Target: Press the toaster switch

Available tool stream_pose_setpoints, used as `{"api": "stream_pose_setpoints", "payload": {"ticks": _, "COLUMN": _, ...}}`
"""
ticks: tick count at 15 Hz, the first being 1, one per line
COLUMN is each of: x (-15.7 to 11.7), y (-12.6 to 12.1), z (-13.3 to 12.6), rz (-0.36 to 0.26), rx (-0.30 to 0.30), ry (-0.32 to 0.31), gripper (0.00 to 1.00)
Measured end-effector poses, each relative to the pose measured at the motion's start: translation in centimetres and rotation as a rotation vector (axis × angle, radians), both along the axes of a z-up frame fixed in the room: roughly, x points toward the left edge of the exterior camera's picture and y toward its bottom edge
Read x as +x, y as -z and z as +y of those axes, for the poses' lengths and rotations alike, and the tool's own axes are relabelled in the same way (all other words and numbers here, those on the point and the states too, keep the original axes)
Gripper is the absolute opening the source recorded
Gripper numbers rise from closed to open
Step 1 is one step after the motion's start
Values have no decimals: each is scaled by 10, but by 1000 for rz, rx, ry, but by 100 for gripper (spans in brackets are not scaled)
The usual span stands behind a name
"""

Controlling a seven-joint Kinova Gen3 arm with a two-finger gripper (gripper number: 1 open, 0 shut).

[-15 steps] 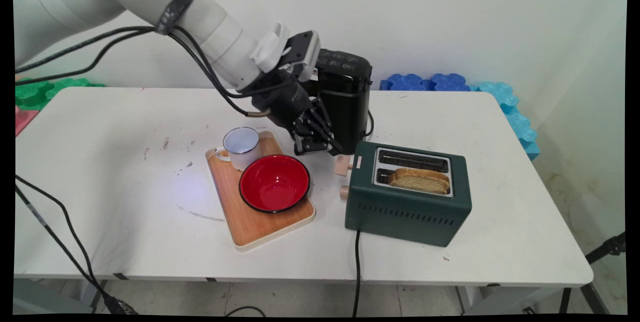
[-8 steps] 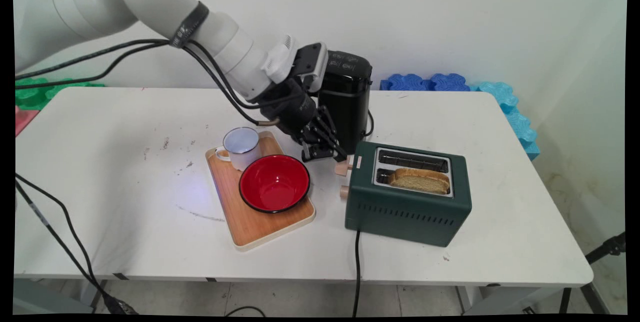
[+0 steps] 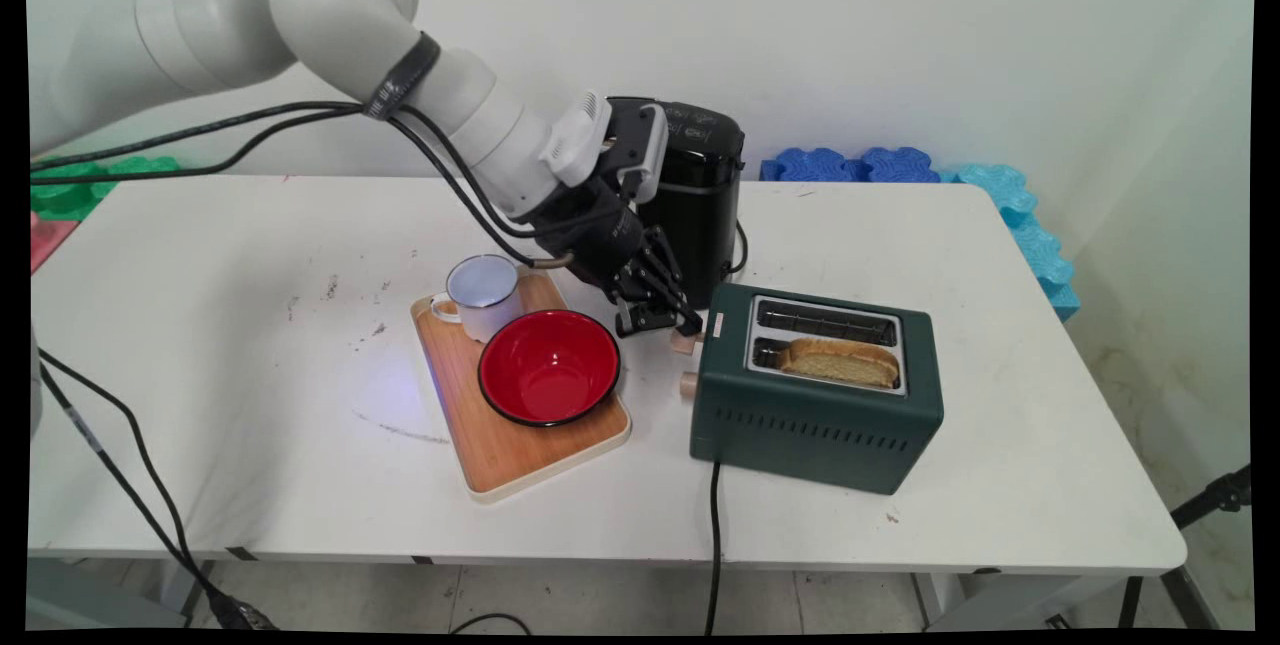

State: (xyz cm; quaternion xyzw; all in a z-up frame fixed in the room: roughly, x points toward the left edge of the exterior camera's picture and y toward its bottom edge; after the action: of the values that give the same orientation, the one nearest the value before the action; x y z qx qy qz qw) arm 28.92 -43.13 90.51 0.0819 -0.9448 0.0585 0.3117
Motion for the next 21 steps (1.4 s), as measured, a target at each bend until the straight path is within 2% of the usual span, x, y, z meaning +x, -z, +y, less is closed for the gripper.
{"api": "stream_pose_setpoints", "payload": {"ticks": 21, "x": -3, "y": 38, "z": -4, "rz": -15, "rx": 51, "ry": -39, "gripper": 0}}
